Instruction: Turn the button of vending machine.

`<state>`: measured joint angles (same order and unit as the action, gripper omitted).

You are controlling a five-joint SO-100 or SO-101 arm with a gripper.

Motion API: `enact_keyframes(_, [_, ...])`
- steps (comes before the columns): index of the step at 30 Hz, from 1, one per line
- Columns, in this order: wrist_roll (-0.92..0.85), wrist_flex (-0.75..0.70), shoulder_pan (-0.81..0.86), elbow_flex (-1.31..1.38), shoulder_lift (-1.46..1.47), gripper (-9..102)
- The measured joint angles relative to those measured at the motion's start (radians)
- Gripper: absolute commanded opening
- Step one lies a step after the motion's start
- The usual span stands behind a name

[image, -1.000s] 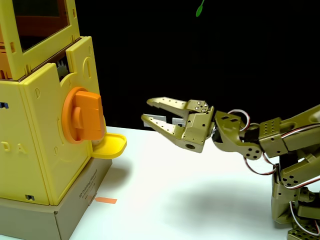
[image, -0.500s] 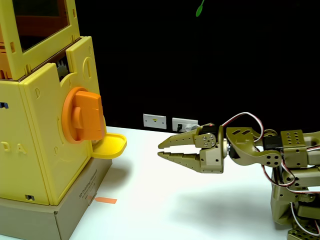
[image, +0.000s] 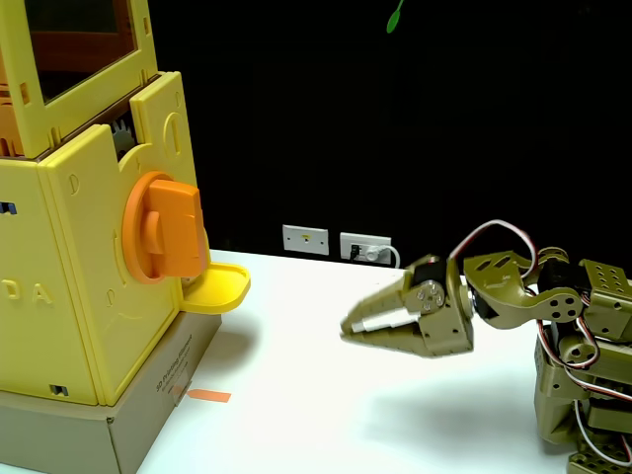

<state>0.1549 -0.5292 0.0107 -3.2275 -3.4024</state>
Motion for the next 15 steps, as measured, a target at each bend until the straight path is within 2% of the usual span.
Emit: enact_keyframes(15, [-0.023, -0.333, -0.040, 0.000, 0.000, 0])
